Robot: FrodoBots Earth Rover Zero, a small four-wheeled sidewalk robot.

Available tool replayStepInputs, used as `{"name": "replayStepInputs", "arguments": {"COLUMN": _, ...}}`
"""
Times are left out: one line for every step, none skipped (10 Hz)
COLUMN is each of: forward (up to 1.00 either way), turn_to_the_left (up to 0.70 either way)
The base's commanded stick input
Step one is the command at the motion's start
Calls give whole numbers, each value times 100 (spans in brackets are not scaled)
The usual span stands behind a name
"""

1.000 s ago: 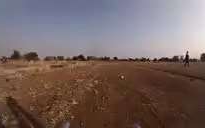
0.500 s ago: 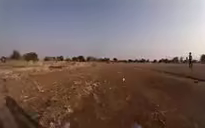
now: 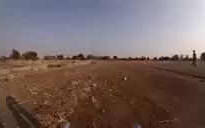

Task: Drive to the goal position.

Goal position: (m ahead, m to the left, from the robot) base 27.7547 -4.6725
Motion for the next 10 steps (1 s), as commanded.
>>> {"name": "replayStepInputs", "arguments": {"forward": 50, "turn_to_the_left": 0}}
{"name": "replayStepInputs", "arguments": {"forward": 50, "turn_to_the_left": 0}}
{"name": "replayStepInputs", "arguments": {"forward": 50, "turn_to_the_left": 0}}
{"name": "replayStepInputs", "arguments": {"forward": 50, "turn_to_the_left": 0}}
{"name": "replayStepInputs", "arguments": {"forward": 50, "turn_to_the_left": -5}}
{"name": "replayStepInputs", "arguments": {"forward": 50, "turn_to_the_left": -32}}
{"name": "replayStepInputs", "arguments": {"forward": 50, "turn_to_the_left": -50}}
{"name": "replayStepInputs", "arguments": {"forward": 50, "turn_to_the_left": -50}}
{"name": "replayStepInputs", "arguments": {"forward": 50, "turn_to_the_left": -22}}
{"name": "replayStepInputs", "arguments": {"forward": 50, "turn_to_the_left": 0}}
